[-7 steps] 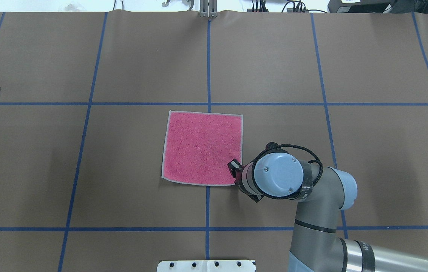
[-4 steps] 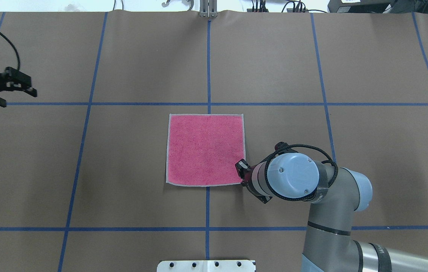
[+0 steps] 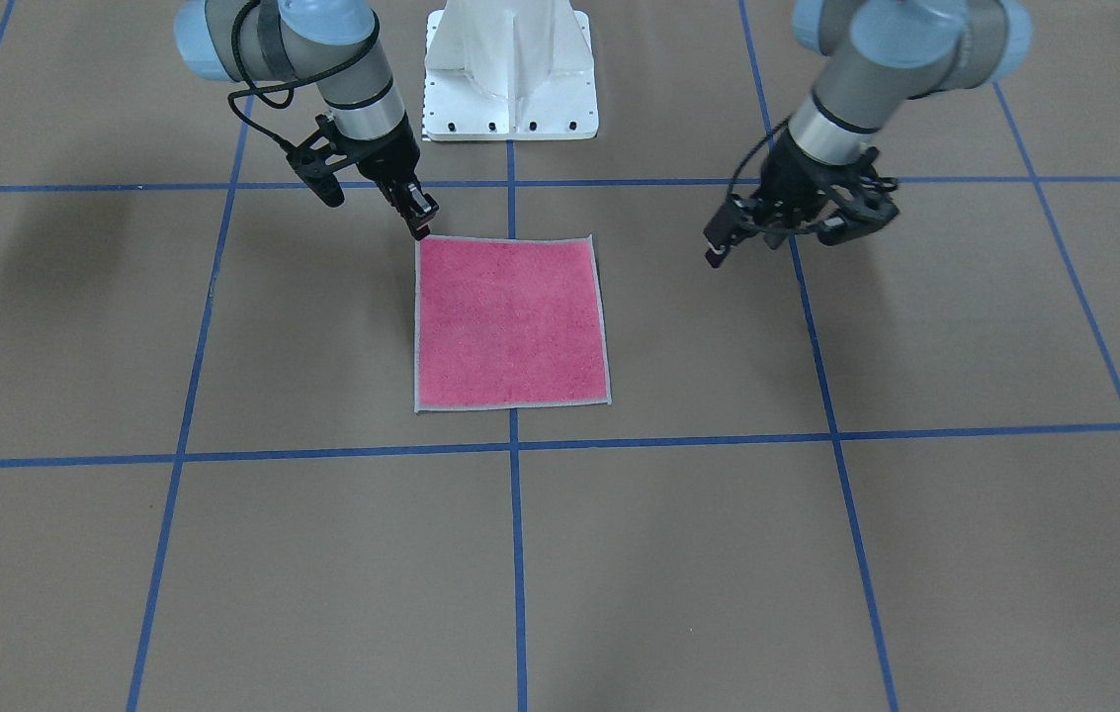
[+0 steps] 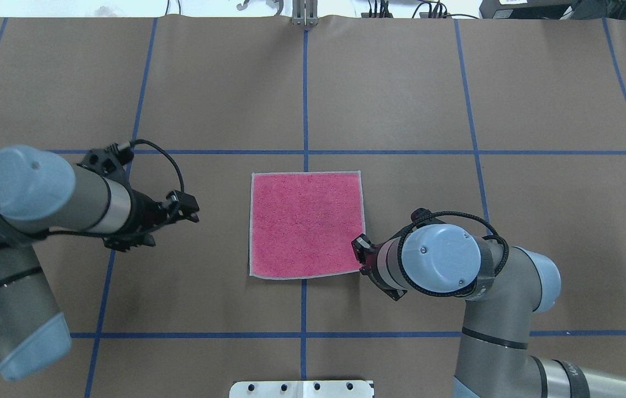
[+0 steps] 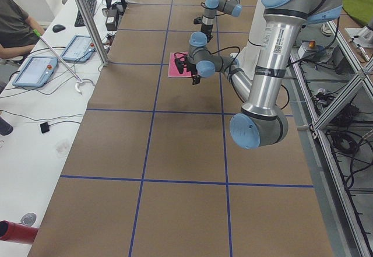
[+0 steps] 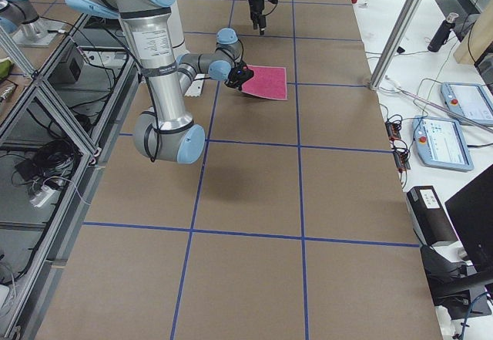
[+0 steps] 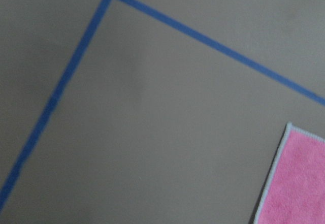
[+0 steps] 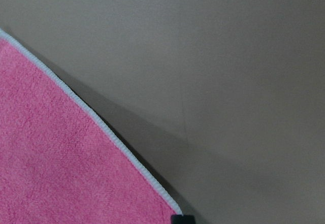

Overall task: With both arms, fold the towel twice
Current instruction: 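Move the left gripper to the towel's other near corner, then close the left gripper on the near towel corner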

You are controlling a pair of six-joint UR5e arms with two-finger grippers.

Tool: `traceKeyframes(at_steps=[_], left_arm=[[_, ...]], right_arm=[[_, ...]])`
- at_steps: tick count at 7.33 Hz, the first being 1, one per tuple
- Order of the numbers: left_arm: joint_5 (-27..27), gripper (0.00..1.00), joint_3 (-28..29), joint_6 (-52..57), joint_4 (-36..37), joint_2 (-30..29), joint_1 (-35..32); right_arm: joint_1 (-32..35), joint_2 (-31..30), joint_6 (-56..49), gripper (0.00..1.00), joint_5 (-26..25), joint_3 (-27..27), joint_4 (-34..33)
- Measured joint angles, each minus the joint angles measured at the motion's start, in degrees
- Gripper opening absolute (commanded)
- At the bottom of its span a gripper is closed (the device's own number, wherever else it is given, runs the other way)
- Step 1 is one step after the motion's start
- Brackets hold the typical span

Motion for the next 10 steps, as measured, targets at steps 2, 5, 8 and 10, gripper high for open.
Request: traceKeyframes(at_steps=[2, 5, 8, 10], left_arm=[[3.1, 0.82, 0.88, -3.0, 0.21, -2.83, 6.28], [4.36, 0.55, 5.86, -3.45, 0.27, -8.04, 8.26], [4.91, 0.52, 7.94, -3.37, 0.28, -9.66, 8.54], [4.94, 0.49, 9.35, -3.28, 0.22, -10.48, 8.77]], right_arm=[[-0.24, 0.03, -0.32, 0.0, 0.16, 0.1, -0.36], [-0.34, 0.07, -0.62, 0.0, 0.63, -0.15, -0.44], [-0.29, 0.07, -0.58, 0.0, 0.65, -0.15, -0.46], [-0.28, 0.07, -0.57, 0.0, 0.69, -0.13, -0.46]])
